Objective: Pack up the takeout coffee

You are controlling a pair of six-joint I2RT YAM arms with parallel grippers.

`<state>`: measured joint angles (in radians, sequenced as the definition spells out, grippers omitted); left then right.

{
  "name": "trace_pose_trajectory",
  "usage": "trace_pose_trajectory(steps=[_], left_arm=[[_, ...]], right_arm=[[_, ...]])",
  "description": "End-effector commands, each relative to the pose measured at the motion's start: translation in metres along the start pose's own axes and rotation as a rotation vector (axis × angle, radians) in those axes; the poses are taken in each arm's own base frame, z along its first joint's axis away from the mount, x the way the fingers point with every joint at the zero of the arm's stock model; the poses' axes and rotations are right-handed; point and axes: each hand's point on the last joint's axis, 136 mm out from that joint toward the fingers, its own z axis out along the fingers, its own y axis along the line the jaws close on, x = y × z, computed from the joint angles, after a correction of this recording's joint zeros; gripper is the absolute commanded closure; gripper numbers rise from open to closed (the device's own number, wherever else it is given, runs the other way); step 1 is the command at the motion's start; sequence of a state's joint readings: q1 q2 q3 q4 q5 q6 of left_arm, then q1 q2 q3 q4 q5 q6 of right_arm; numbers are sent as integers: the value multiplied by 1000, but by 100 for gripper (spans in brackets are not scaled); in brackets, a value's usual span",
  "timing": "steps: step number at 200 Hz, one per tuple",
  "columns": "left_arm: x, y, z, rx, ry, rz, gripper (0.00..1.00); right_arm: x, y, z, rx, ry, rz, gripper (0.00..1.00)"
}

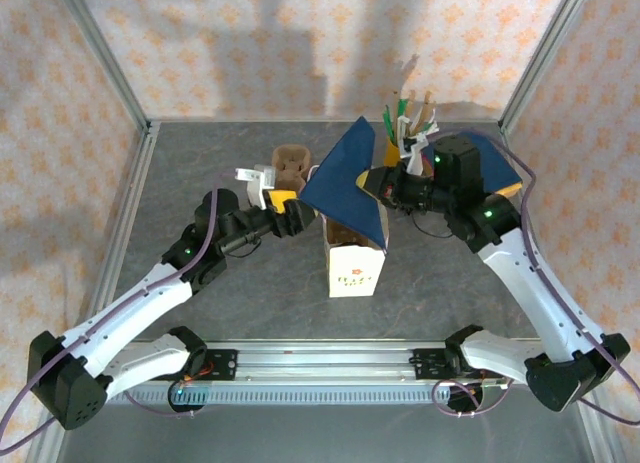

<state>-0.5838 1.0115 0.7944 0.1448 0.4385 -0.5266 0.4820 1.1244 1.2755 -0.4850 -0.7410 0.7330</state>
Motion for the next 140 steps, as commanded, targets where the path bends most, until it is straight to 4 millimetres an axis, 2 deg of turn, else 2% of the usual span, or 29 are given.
trace_pose_trajectory(steps=[1,42,53,71,140], left_arm=[[-16,-24,3,80,-38,21,13],[-13,-19,8,62,-31,23,19],[-12,-17,9,56,-31,23,21],[-12,-16,10,54,-29,24,23],[-3,-9,20,40,7,22,35]], right_arm=[[-5,-8,8,55,-42,-11,100],[-2,-26,18,173,-57,-36,100],[-1,-40,26,237,-50,-32,100],[2,-50,30,295,-43,-39,100],[16,-71,45,462,-10,-87,100]])
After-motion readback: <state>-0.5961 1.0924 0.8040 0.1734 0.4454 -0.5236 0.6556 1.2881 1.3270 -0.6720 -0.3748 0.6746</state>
